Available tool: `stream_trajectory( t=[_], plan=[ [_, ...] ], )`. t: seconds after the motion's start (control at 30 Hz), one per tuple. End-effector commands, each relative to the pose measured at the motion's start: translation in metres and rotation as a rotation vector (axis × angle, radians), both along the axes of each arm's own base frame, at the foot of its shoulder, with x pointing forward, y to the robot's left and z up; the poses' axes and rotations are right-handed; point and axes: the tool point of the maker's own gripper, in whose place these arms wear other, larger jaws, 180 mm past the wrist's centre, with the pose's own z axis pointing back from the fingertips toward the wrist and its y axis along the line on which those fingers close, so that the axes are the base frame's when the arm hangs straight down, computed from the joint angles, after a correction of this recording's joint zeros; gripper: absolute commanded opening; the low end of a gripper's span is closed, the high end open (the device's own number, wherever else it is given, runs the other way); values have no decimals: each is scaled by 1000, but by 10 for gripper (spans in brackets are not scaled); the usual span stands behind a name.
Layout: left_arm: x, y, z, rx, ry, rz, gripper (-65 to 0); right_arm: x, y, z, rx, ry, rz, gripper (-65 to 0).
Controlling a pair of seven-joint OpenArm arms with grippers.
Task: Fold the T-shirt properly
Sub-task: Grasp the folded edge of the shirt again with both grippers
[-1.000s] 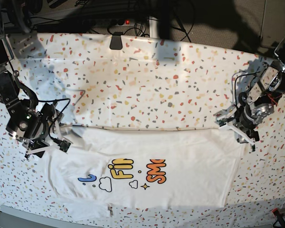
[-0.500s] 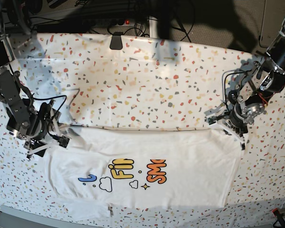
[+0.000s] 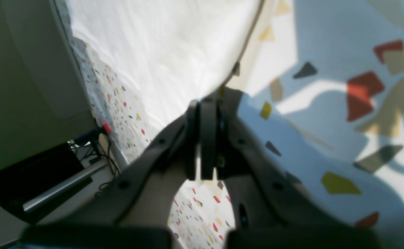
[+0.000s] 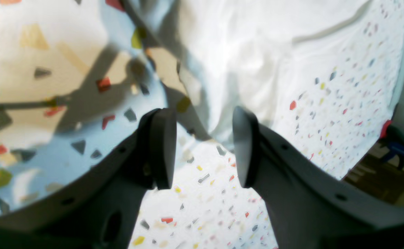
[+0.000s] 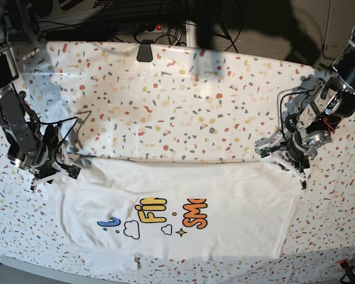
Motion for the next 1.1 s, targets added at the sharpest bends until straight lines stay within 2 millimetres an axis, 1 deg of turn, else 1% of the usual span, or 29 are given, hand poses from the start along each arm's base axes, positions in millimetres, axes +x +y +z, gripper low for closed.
stream_trajectory(
  t=[0.0,0.1,0.2,0.3,0.4,0.5,0.6,0.67,0.73,0.83,0.9,1.0,1.07],
  plan=[
    [15,5,19,3,-59,6,-650,17,-2,18,10,-58,-5,-399],
    [15,5,20,3,-59,6,-650,26,8,10,42,-53,-3,-399],
    [15,5,20,3,-59,6,-650,36,16,5,34,-49,9,-399],
    [15,6,19,3,-58,6,-650,38,17,1,-31,-22,49,-400],
    [15,6,20,4,-59,6,-650,36,14,-4,-142,5,108,-400],
    [15,5,19,3,-59,6,-650,32,11,-10,-218,28,128,-400],
    [15,6,19,3,-59,6,-650,25,12,-17,-256,59,148,-400],
    [15,6,20,3,-59,6,-650,24,12,-18,-267,61,148,-407],
    [15,6,20,3,-59,6,-650,27,7,-15,-284,39,121,-462],
    [15,6,19,4,-59,7,-650,27,-3,-11,-326,30,73,-567],
    [15,7,19,8,-58,13,-650,28,-9,-7,-344,15,32,-650],
    [15,8,19,7,-57,18,-650,32,-17,0,-364,-34,-28,-650],
    [14,6,18,-27,-43,40,-650,35,-18,4,-366,-64,-39,-650]
  ],
)
